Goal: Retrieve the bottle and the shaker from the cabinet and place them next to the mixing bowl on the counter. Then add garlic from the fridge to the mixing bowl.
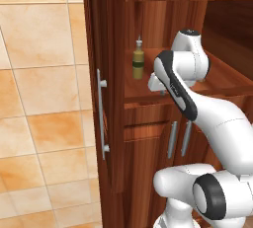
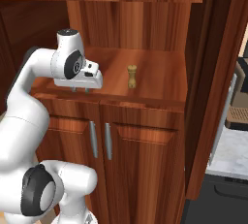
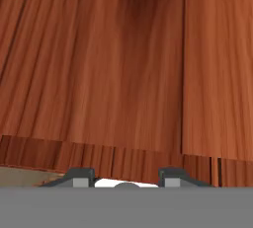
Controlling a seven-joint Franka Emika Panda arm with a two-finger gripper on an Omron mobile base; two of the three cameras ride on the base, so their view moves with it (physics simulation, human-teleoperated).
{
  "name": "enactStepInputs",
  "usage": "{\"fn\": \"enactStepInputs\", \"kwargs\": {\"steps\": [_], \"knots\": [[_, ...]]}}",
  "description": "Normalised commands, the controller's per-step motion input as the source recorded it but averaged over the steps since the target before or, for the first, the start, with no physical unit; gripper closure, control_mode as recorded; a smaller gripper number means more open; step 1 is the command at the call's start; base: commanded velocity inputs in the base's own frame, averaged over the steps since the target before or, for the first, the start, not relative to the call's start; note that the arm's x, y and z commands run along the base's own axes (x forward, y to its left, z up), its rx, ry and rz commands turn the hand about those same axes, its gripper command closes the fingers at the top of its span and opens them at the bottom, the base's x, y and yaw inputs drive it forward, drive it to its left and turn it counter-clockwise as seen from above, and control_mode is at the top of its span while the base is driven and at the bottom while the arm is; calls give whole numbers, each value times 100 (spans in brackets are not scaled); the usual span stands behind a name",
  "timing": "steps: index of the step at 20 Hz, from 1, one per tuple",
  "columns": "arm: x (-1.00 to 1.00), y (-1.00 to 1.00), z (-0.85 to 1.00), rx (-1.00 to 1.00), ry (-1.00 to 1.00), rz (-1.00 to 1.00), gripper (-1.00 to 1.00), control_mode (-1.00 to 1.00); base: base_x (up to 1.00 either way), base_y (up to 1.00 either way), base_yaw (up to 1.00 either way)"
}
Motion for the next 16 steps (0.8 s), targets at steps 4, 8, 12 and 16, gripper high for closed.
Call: {"fn": "enactStepInputs", "kwargs": {"steps": [4,8,12,16], "knots": [[-16,-1,0,0,0,-1,-100,-100,0,0,0],[-20,-3,0,0,-4,-1,-100,-100,0,0,0],[-29,-56,0,1,-44,-2,-100,-100,0,0,0],[-6,-50,1,0,-24,-4,-100,-100,0,0,0]]}}
